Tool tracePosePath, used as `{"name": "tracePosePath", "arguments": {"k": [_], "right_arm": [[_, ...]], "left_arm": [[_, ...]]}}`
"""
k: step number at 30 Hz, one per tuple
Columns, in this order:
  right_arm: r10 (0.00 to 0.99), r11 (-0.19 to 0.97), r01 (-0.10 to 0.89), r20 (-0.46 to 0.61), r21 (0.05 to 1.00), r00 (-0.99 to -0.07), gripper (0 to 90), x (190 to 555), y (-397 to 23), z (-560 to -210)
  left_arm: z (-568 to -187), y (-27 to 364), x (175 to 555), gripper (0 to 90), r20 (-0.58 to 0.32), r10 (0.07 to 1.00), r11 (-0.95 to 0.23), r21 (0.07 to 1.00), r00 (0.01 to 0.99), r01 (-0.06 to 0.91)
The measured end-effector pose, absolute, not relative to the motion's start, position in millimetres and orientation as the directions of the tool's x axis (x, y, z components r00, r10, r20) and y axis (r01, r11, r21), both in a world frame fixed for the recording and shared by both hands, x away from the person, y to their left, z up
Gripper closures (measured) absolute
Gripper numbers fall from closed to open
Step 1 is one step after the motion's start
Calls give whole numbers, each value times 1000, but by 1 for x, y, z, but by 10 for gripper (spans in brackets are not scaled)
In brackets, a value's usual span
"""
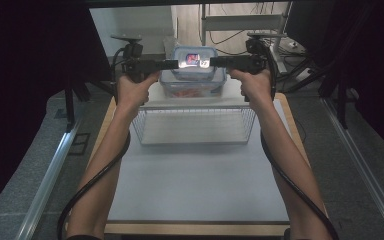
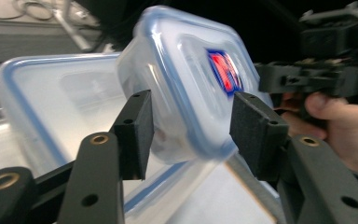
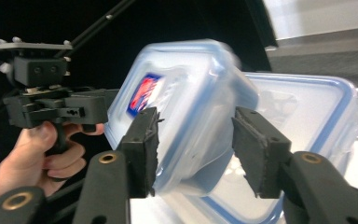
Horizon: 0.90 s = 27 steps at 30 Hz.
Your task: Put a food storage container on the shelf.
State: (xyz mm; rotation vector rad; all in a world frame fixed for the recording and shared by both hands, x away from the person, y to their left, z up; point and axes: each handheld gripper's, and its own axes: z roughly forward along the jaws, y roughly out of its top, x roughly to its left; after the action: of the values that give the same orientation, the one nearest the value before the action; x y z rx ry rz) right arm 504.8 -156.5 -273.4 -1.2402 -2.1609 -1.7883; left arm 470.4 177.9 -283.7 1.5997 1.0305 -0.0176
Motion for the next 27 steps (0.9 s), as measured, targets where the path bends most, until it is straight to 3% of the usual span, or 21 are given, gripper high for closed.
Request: {"name": "tracePosePath", "arguments": {"k": [6,8,22,27], "right_arm": [[544,-18,599,511,800,-666,491,508,-154,-275],[552,-12,580,489,814,-675,475,508,-153,-276],[588,115,432,289,895,-755,226,490,-151,-272],[584,159,400,240,903,-775,167,481,-151,-273]], "left_arm": [[-286,179,470,442,-521,595,83,797,612,598],[-284,177,469,390,-503,610,80,807,612,584],[-283,172,444,157,-237,719,-82,905,653,418],[-285,169,435,113,-197,727,-116,909,658,400]]}}
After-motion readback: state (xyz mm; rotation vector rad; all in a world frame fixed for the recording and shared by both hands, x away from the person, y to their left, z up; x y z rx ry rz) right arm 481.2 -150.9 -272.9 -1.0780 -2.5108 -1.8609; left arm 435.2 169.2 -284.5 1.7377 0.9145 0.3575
